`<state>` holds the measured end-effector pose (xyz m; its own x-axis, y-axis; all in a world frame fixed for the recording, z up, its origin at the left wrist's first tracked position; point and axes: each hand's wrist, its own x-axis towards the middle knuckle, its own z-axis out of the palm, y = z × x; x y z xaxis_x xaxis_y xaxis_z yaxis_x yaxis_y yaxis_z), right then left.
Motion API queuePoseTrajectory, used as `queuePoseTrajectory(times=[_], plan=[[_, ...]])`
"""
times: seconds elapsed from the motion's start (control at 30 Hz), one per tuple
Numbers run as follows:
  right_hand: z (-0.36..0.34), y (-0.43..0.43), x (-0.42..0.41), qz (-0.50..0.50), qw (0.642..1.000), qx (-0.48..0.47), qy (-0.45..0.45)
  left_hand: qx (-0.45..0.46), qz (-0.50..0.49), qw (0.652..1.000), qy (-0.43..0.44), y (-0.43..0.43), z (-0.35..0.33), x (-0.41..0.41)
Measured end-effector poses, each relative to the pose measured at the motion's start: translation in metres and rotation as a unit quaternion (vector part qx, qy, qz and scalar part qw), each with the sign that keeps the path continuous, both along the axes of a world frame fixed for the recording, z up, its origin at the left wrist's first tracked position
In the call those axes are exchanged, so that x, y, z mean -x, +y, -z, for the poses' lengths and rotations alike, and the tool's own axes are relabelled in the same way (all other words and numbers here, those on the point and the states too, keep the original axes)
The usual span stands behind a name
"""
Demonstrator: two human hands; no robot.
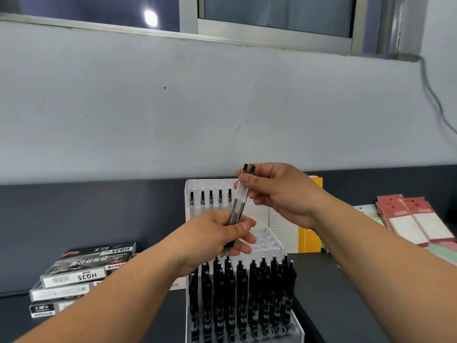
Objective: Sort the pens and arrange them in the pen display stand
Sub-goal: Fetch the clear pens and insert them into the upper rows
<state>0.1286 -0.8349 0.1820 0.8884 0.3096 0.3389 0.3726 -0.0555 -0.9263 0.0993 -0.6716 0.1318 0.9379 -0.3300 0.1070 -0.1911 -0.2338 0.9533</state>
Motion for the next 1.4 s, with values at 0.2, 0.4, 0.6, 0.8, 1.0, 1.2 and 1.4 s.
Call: queuePoseTrajectory(times=[0.2,0.4,0.6,0.8,1.0,1.2,1.4], plan=[[-0.005,-0.017,0.0,0.063,0.993,0.08,-0.059,-0.018,-0.133,0.973,-0.189,-0.005,-0.037,-0.006],[-0.003,-0.022,-0.001,0.095,0.978,0.152,-0.11,-0.047,-0.145,0.971,-0.185,-0.02,-0.06,-0.019],[0.0,-0.024,-0.007,0.08,0.976,0.156,-0.131,-0.043,-0.159,0.968,-0.191,-0.024,-0.058,-0.025],[0.006,-0.034,-0.029,0.13,0.961,0.176,-0.169,-0.098,-0.234,0.931,-0.261,-0.02,-0.056,-0.027],[0.014,-0.029,-0.045,0.132,0.953,0.191,-0.195,-0.115,-0.282,0.907,-0.29,-0.019,-0.043,-0.034],[0.013,-0.027,-0.051,0.131,0.935,0.249,-0.214,-0.122,-0.292,0.907,-0.277,-0.02,-0.033,-0.039],[0.008,-0.024,-0.053,0.118,0.929,0.287,-0.204,-0.141,-0.296,0.903,-0.279,-0.021,-0.035,-0.043]])
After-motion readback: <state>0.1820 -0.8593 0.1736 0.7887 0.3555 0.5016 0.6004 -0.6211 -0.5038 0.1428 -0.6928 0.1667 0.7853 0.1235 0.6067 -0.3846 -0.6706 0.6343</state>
